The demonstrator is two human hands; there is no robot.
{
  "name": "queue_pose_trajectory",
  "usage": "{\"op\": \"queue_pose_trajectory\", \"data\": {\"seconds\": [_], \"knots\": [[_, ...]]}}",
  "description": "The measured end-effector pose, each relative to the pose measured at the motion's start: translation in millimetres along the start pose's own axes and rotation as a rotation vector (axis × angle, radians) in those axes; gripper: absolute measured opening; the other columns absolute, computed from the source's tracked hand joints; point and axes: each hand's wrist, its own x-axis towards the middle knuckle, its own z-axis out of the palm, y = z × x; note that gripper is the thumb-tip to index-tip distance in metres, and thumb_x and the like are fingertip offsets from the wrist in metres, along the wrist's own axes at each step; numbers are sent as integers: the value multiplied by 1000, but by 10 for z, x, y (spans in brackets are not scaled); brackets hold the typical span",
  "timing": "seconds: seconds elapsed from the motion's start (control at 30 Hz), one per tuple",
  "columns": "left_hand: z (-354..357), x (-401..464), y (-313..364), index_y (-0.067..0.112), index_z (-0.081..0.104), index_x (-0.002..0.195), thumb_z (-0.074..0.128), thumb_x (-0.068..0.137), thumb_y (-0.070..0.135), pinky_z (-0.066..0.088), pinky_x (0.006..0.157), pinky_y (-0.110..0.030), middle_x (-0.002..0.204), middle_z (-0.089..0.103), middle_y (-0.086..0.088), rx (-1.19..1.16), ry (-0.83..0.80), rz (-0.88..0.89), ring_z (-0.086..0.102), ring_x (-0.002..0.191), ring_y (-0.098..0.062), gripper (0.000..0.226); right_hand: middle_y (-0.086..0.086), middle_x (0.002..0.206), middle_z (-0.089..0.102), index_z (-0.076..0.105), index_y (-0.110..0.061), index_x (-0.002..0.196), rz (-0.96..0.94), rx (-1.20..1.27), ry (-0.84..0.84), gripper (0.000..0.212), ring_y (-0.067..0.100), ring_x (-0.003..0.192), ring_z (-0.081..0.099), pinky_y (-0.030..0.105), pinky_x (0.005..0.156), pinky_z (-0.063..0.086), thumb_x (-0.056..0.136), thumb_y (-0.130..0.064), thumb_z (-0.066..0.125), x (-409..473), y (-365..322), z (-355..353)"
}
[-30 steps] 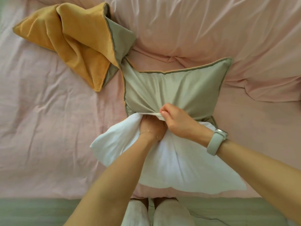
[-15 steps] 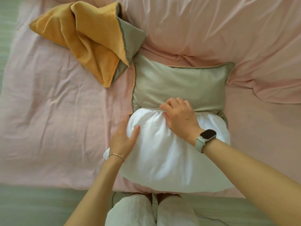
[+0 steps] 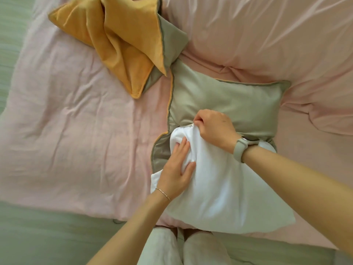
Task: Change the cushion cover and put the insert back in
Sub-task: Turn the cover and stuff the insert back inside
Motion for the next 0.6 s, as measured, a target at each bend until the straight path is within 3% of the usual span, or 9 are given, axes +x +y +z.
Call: {"op": "queue_pose_trajectory", "data": {"seconds": [0.07, 0.17, 0.27, 0.33, 0.4, 0.5, 0.6], "knots": [[110, 56, 36, 8, 25, 141, 42, 88, 27, 21, 114, -30, 148, 29, -4, -17, 35, 39, 22, 139, -9, 59, 8, 108, 65, 63, -11, 100, 80, 165, -48, 18, 29, 104, 55, 33, 83, 38, 93, -16, 46, 59, 31, -42], [227, 157, 56, 2, 29, 142, 51, 84, 24, 26, 112, -25, 147, 35, -12, -144, 234, -73, 30, 136, -13, 66, 9, 106, 65, 64, -7, 99, 111, 309, -75, 20, 26, 102, 56, 26, 76, 34, 93, -12, 47, 127, 91, -194], [249, 236, 62, 10, 46, 133, 55, 77, 26, 38, 105, -41, 132, 53, -9, -323, 341, -284, 46, 126, -19, 58, 2, 93, 60, 63, -8, 102, 80, 329, -214, 19, 17, 89, 54, 17, 62, 35, 89, -9, 50, 110, 179, -334], [266, 247, 150, 27, 52, 129, 51, 77, 23, 41, 102, -33, 124, 60, 7, -369, 264, -256, 50, 118, -2, 52, -1, 89, 57, 63, -9, 101, 87, 326, -248, 19, 12, 84, 52, 12, 58, 36, 87, -7, 50, 105, 209, -381], [308, 257, 278, 32, 51, 124, 42, 77, 27, 34, 96, -25, 121, 56, 17, -198, 184, -140, 42, 109, 10, 49, 1, 89, 59, 65, -6, 97, 129, 380, -189, 16, 11, 84, 53, 17, 63, 39, 88, -8, 53, 133, 220, -409], [423, 336, 428, 24, 48, 128, 23, 72, 44, 18, 91, -25, 132, 47, 12, 157, 34, -51, 26, 117, -2, 65, 2, 86, 59, 65, -3, 94, 205, 474, -73, 14, 11, 83, 52, 17, 64, 37, 90, -10, 54, 152, 178, -415], [546, 682, 391, 19, 36, 136, 28, 90, 36, 19, 97, -32, 139, 39, 2, 388, -149, -106, 19, 132, -18, 50, -6, 73, 54, 61, -11, 86, 231, 519, -41, 10, 11, 81, 49, 19, 60, 33, 91, -12, 53, 55, 60, -292]]}}
